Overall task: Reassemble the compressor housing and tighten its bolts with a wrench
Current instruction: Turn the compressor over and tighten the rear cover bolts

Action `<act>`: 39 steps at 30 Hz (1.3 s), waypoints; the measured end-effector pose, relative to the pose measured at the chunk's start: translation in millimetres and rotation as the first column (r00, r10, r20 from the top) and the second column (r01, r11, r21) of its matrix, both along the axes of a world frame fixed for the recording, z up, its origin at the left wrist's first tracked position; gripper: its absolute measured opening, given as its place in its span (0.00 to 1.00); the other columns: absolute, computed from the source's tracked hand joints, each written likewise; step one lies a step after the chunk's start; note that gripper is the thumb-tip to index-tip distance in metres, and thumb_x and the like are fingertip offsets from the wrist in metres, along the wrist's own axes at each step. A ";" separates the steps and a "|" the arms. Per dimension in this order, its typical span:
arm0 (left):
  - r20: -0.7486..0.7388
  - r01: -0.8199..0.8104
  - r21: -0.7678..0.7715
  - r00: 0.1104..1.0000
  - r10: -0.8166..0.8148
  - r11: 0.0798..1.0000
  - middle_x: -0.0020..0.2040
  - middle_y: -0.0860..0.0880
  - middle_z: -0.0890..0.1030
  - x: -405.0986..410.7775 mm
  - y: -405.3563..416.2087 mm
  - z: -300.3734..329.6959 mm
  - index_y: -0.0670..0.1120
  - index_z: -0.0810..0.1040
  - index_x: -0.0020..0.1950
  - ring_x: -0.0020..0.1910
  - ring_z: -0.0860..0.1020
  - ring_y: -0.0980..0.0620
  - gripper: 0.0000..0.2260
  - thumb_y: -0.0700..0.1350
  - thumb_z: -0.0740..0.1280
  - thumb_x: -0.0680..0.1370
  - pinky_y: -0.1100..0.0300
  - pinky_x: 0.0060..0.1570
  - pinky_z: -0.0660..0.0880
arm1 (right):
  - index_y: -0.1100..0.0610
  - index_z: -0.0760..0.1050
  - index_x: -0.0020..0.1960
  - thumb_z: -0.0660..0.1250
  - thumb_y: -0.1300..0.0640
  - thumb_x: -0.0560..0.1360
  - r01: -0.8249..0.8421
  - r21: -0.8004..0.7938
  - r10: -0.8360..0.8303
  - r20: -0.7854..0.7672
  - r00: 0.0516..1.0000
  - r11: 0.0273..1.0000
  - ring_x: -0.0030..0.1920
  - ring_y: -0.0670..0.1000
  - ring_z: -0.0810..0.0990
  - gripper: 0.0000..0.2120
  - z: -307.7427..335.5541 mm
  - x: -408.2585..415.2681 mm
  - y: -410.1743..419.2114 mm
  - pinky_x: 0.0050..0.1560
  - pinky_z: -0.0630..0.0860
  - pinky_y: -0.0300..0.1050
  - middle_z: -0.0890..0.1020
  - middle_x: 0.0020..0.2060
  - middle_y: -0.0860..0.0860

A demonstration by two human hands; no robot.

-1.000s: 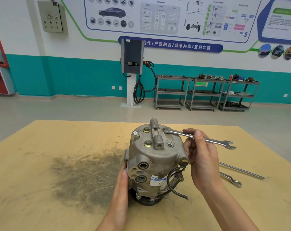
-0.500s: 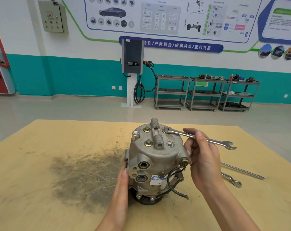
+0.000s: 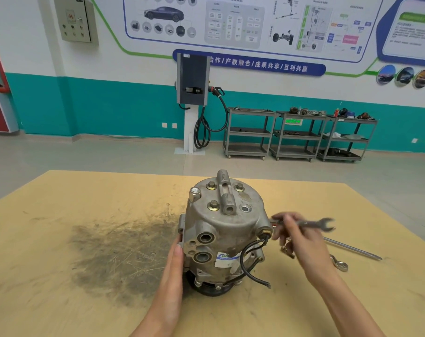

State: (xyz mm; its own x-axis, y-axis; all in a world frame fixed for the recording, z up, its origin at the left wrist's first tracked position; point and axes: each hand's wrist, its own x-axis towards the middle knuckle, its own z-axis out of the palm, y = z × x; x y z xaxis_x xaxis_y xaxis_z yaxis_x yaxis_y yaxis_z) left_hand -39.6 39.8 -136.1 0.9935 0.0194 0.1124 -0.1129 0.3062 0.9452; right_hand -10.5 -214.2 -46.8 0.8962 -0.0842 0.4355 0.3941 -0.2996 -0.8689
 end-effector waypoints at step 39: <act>0.013 0.009 -0.029 1.000 -0.009 1.000 0.75 0.59 0.71 10.2 11.5 -16.8 0.59 0.68 0.77 0.77 0.65 0.56 0.42 0.79 0.62 0.68 0.45 0.79 0.56 | 0.50 0.79 0.59 0.65 0.46 0.78 0.257 -0.818 -0.505 -0.047 0.862 0.515 0.58 0.50 0.74 0.13 -48.8 6.3 -32.8 0.57 0.66 0.48 0.74 0.50 0.48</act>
State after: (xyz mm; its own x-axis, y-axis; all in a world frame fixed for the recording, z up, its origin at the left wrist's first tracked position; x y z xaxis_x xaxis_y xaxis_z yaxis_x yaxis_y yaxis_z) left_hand -29.4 51.3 -152.9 0.9921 0.0141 0.1248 -0.1223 0.3343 0.9345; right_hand -4.2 -247.0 -95.6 0.9413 -0.1940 0.2763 -0.1169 -0.9551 -0.2723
